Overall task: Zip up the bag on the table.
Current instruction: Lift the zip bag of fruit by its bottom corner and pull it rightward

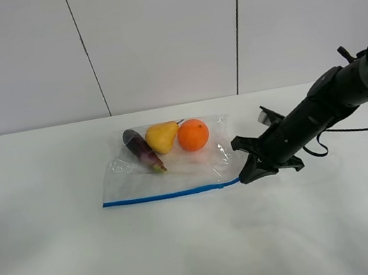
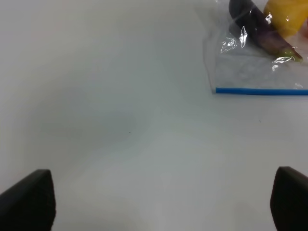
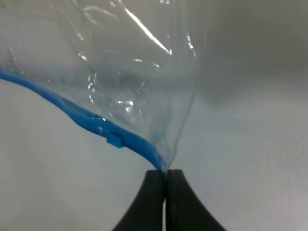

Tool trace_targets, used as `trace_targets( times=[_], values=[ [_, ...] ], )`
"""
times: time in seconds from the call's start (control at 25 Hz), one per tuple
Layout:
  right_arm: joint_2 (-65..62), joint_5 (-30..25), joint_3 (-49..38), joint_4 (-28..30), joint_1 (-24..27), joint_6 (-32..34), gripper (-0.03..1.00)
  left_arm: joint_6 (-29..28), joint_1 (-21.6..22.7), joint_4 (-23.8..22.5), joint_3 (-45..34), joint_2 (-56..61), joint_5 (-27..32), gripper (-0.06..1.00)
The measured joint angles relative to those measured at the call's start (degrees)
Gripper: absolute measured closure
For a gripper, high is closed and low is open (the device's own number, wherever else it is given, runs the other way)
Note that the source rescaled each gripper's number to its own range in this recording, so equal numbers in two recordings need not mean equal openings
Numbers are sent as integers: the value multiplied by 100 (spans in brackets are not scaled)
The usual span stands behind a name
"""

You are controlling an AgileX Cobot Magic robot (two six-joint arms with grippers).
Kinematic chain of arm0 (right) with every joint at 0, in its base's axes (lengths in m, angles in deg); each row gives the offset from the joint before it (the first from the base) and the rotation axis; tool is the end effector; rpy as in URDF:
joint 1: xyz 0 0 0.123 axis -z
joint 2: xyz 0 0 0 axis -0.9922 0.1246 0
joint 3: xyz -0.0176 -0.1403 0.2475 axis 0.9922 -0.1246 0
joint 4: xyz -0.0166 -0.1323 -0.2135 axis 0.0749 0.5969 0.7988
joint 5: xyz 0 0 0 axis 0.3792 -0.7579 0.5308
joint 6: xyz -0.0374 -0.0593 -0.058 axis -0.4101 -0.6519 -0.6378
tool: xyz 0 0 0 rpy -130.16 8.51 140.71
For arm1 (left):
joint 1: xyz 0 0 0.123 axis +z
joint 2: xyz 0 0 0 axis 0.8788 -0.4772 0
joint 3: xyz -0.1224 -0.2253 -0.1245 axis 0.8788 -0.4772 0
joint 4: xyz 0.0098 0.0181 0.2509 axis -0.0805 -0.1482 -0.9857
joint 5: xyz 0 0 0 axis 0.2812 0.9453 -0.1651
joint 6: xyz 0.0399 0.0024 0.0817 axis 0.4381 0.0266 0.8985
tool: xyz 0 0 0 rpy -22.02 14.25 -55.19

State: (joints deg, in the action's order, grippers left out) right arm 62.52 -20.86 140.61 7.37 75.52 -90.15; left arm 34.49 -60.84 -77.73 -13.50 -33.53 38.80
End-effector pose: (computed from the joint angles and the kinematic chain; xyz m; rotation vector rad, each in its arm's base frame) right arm 0.3436 0.0947 0.1142 0.0525 2.8882 0.9117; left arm -0.0045 -0.0007 0.2742 0.0013 2.0575 0.0043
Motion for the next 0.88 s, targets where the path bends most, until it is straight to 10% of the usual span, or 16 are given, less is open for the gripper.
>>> trace_targets(
  times=[0.88],
  values=[
    [6,-1518,2096,-5,0,456,97,0,0,0,0,0,0,-6]
  ],
)
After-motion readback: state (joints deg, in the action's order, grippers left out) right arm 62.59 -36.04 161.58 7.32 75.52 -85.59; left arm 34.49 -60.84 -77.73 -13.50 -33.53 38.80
